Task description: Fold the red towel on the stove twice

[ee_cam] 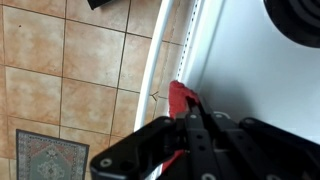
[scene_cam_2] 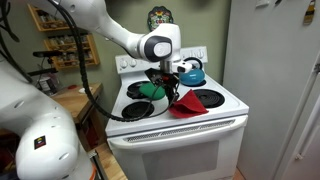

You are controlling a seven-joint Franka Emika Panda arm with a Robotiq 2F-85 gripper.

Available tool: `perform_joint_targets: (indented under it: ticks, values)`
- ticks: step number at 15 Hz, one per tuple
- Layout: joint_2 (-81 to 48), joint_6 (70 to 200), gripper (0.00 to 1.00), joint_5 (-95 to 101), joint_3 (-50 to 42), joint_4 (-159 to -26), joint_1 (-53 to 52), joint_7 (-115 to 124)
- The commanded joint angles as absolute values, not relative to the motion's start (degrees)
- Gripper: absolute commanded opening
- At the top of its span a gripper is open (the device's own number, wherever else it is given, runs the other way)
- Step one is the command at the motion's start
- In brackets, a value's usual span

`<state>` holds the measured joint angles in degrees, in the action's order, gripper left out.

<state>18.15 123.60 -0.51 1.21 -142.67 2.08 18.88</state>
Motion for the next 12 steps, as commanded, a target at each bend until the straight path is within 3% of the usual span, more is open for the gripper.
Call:
perform_joint_targets:
  ticks: [1,12]
  values:
    - [18.3,123.5,0.05,-0.6,1.5,-142.6,2.5,18.8]
    - [10.6,122.9,0.01,2.6,2.7,-132.0,1.1,14.6]
